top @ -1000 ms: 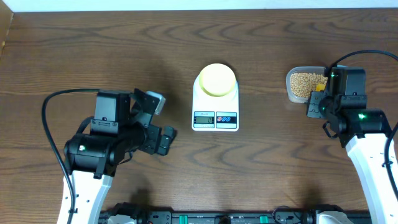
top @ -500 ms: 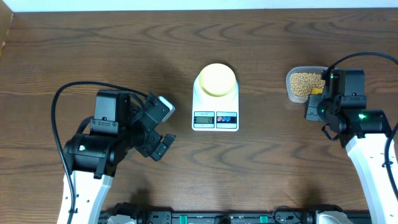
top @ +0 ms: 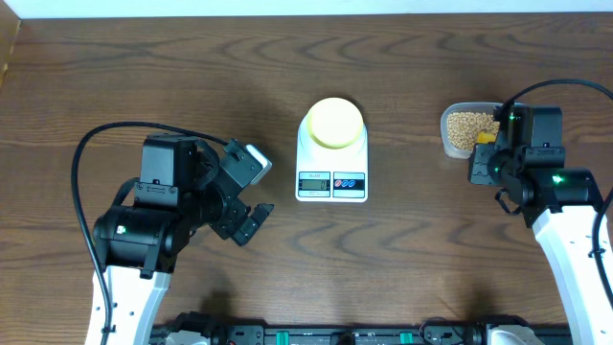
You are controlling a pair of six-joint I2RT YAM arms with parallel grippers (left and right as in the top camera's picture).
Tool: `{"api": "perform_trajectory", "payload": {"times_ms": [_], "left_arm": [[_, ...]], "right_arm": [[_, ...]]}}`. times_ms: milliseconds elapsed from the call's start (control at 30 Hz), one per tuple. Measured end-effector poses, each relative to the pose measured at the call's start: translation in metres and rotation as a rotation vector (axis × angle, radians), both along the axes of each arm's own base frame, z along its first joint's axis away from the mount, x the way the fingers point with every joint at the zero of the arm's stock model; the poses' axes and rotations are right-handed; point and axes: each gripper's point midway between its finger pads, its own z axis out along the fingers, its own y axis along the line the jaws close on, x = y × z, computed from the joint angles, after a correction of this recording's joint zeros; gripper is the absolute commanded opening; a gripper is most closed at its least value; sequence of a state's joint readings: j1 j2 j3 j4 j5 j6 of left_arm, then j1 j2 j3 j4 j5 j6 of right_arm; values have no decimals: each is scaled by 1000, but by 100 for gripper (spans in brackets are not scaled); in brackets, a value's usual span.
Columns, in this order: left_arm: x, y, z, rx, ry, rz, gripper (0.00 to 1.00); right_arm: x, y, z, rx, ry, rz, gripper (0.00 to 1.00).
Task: Scoop item into bowl and weigh 50g on scale
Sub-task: 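Carry the scoop over the soybean tub with the right gripper, then dip the yellow scoop into the soybeans and lift it filled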
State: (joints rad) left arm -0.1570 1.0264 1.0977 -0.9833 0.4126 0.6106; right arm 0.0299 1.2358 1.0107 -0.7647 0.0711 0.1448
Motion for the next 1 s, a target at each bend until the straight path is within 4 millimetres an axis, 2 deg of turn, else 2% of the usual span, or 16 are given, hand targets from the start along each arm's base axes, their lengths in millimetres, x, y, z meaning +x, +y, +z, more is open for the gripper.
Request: {"api": "perform_trajectory", "payload": {"times_ms": [233, 300, 367, 433, 600, 800, 1000], "left_arm": [[0, 0, 0, 0, 0, 0, 99], [0, 0, 0, 0, 0, 0, 99], [0, 0, 0, 0, 0, 0, 99], [0, 0, 0, 0, 0, 0, 99], [0, 0, 0, 0, 0, 0, 99], [0, 0, 0, 0, 0, 0, 99], [0, 0, 0, 0, 0, 0, 99]], "right_arm": [[23, -5, 18, -85, -110, 59, 1], [26, -7, 15, -112, -106, 80, 1], [29, -11, 2, -147, -61, 86, 1], [32, -16, -23, -177, 16, 86, 1], [48, -26, -50, -233, 63, 68, 1], [55, -33, -73, -272, 106, 54, 1], [59, -24, -89, -233, 130, 89, 1]]}}
